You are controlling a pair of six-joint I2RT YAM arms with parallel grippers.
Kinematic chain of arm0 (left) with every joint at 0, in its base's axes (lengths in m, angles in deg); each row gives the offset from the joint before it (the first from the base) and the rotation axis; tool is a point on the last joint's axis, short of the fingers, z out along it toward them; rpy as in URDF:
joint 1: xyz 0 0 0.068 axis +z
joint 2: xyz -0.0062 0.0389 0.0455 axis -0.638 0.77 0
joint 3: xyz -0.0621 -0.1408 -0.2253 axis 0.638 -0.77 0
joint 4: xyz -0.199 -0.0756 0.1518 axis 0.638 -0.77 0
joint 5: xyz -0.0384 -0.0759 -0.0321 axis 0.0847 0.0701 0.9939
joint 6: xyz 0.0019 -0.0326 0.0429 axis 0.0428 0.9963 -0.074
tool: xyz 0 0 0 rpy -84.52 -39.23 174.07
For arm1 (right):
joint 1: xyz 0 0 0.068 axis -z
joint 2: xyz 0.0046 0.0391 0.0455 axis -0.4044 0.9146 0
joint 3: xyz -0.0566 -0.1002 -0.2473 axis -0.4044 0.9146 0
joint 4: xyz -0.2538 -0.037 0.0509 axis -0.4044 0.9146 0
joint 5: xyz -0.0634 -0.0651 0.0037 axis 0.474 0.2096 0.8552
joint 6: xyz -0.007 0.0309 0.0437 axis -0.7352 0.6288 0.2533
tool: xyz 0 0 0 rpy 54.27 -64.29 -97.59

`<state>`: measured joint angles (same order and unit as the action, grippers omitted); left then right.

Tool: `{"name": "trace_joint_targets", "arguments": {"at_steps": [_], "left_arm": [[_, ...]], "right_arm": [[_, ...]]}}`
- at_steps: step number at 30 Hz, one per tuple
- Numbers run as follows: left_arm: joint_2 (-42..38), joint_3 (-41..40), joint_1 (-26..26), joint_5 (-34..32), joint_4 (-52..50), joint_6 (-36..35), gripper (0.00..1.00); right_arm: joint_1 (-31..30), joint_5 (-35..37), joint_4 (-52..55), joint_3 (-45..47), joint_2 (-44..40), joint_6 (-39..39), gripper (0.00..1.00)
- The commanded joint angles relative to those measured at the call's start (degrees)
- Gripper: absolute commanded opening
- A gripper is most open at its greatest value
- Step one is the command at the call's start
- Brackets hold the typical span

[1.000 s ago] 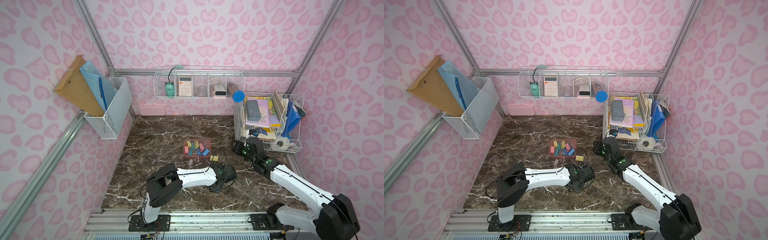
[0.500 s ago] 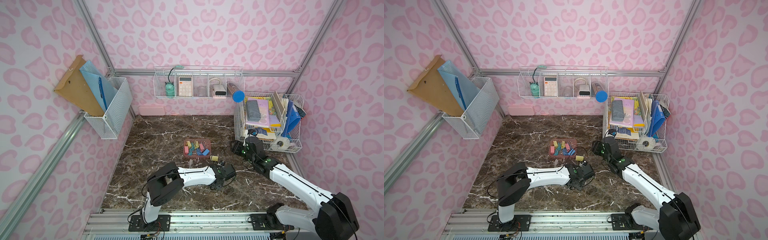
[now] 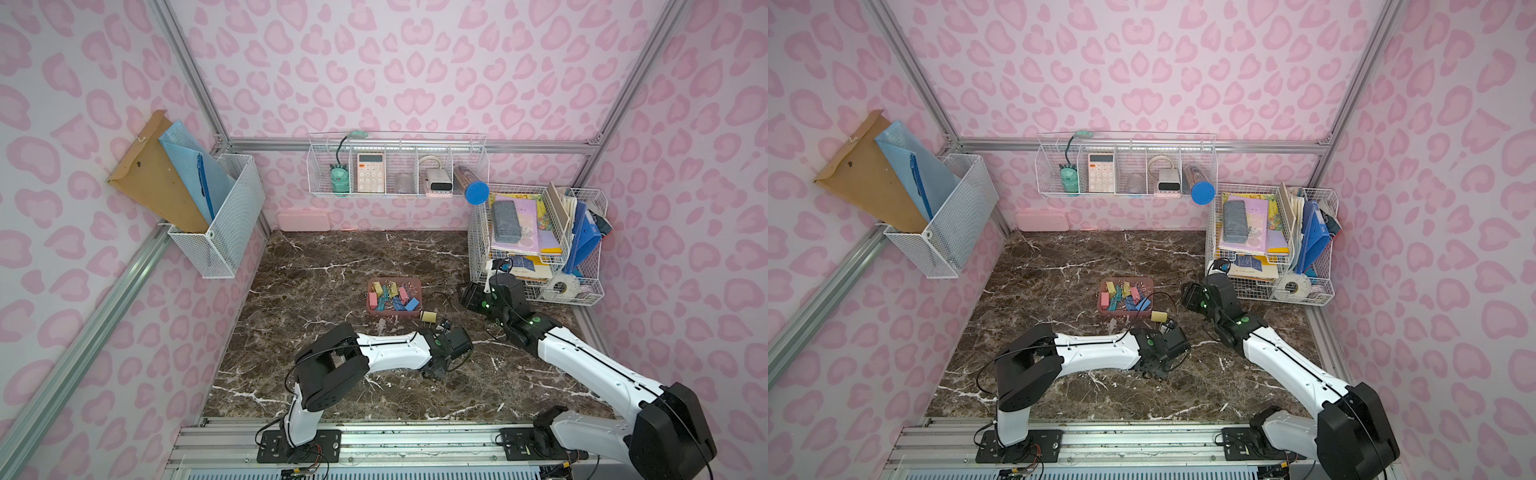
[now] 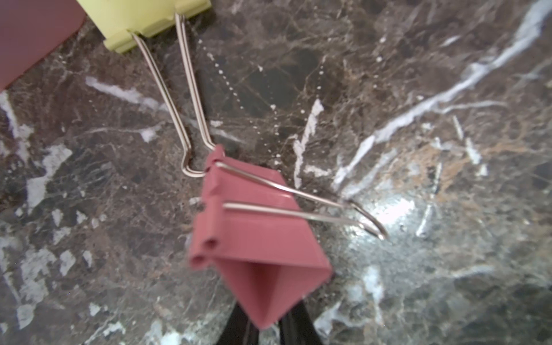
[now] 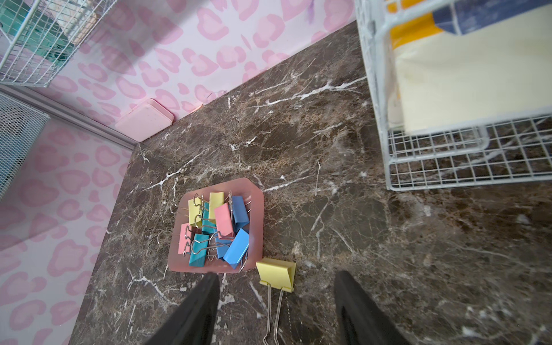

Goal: Put the binder clips in the storage box
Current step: Pick up the binder clip at the center of the board.

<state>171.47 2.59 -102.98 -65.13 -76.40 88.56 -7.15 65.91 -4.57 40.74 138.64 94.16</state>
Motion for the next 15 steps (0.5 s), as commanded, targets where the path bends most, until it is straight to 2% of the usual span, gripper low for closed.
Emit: {"name": "trace_joint_targets", "arguments": {"at_steps": [1,4,9,12,15], "left_arm": [[0.6,-1.0,0.4,0.0,-4.6,0.4,0.1],[-0.5,-1.1,0.3,-0.9,-5.4,0.6,0.0],[-5.1,-0.2,0.5,-3.6,-8.9,1.2,0.0],[-9.5,1.3,1.3,-5.9,-12.6,1.7,0.0],[-14.2,2.9,4.4,-6.9,-15.9,1.4,0.0]], "right_arm": [[0.1,-0.4,-0.8,0.2,-0.4,0.0,0.65],[0.1,-0.4,-0.5,0.2,-0.6,0.0,0.65],[0.0,-0.2,-0.5,1.1,-2.0,0.1,0.66],[0.0,-0.2,-1.8,2.8,-4.1,1.2,0.81],[0.1,-1.0,-5.0,5.3,-7.1,0.9,0.86]]}}
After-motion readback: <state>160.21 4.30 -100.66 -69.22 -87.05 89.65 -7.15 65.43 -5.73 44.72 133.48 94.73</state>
